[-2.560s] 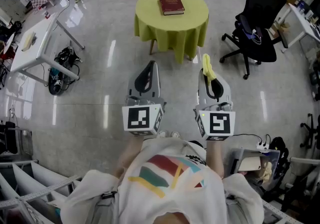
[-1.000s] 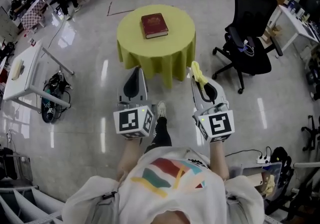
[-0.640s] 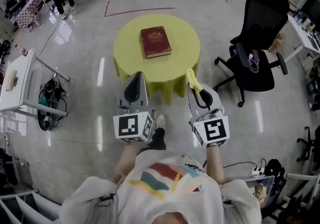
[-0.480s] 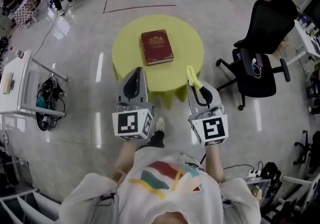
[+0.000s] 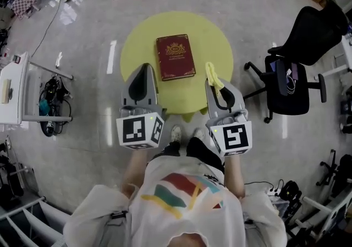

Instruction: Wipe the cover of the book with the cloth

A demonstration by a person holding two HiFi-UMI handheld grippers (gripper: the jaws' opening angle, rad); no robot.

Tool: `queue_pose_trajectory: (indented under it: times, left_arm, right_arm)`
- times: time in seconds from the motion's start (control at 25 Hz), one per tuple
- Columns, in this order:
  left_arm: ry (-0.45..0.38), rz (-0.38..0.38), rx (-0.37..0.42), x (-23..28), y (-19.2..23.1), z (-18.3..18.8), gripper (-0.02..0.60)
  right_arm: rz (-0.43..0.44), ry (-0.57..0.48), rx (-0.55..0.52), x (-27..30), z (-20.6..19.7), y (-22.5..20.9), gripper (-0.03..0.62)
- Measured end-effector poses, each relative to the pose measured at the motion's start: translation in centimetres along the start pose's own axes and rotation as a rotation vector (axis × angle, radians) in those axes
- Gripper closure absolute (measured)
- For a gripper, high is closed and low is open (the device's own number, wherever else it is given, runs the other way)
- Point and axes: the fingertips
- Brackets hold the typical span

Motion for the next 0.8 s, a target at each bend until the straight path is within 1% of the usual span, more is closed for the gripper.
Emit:
queue_pose_trajectory:
  times: [0.16,0.28,0.44,0.6,0.68,0.8]
  left_arm:
    - [0.044,0.019,0.011,2.0,-1.4,-1.0,0.565]
    - [0.032,0.021,-0.009,2.5,-3.1,-0.3,0.565]
    - [-0.009,0.023,0.035,3.3,-4.8,1.1,0.565]
    - [-0.042,0.062,0.044,3.5,-4.5,1.9,0.565]
    - [-0.037,0.071,0.037,3.7,-4.1,1.8,0.565]
    - [-0.006,0.065,-0.006,4.1,-3.4,1.5,0.563]
  right_arm:
    - [0.024,0.0,0.009,1.7,-0.1,-2.1,0.565]
    - [0.061,-0.02,-0.004,2.0,0.5,-3.0,0.565]
    - [0.073,-0.063,-0.024,2.0,1.7,-4.2,0.565]
    - [0.083,-0.09,-0.037,2.1,2.3,-4.6,0.565]
    - [0.086,-0.093,-0.038,2.3,2.3,-4.6,0.565]
    - [0.095,-0.104,-0.042,2.5,2.7,-4.3,0.565]
Point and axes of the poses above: the fingertips, and each gripper's own axes: x forward along the fingers, y to its left, z out of its top, and after that the axes turned 1 degree about -x, right-handed
